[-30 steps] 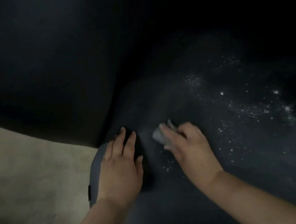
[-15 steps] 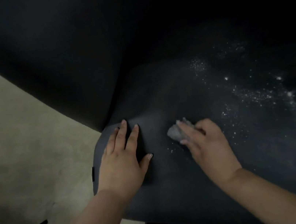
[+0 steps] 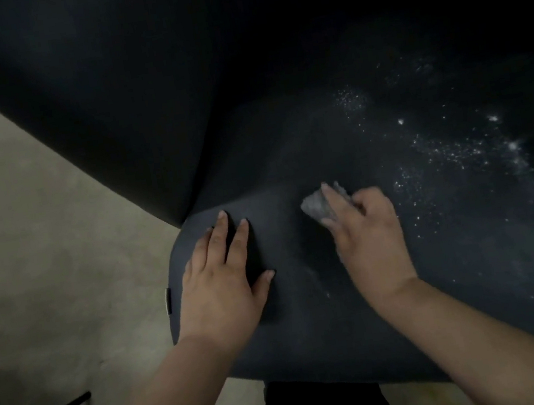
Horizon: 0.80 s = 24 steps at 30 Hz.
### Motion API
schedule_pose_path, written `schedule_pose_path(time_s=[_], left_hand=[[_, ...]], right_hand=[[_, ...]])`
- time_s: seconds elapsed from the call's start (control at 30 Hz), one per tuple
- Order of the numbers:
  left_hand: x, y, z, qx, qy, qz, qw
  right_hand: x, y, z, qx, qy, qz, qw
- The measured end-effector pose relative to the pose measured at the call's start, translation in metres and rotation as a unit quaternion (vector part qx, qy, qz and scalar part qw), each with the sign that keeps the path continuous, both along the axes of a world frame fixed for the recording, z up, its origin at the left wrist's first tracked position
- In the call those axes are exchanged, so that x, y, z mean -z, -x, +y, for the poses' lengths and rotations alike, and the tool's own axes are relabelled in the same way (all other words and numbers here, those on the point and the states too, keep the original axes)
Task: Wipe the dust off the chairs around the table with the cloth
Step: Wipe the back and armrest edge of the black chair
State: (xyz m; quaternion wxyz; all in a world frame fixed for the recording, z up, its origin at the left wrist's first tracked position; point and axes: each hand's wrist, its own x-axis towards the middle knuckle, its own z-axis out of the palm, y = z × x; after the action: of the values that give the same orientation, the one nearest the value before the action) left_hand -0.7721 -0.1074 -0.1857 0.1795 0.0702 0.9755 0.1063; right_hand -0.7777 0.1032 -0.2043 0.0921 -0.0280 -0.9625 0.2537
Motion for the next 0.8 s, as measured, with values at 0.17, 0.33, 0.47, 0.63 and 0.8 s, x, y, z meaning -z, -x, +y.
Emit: schedule_pose_path(time_s=[0.17,0.33,0.47,0.63,0.8], left_hand=[[-0.002,-0.001,0.003,-0.007,-0.004,-0.006,1.000],[-0.004,-0.001,0.004,0.009,0.002,-0.012,1.000],[-0.005,0.000,0.004,0.014,0.001,-0.016,1.000],[-0.006,-0.001,0.009,0.026,0.003,-0.016,1.000],[-0.007,-0.002,0.019,0.036,0.004,-0.014,0.999]], right_hand=[[0.000,-0.039,-0.037,-0.079,0.004,-0.009,0.997],[0.009,-0.059,0.011,-0.027,-0.016,0.012,0.999],[0.005,-0.050,-0.011,0.048,0.026,-0.002,0.999],[0.005,-0.064,-0.035,-0.027,0.026,-0.026,0.999],[0.001,-0.060,0.011,0.118,0.055,-0.021,0.991]])
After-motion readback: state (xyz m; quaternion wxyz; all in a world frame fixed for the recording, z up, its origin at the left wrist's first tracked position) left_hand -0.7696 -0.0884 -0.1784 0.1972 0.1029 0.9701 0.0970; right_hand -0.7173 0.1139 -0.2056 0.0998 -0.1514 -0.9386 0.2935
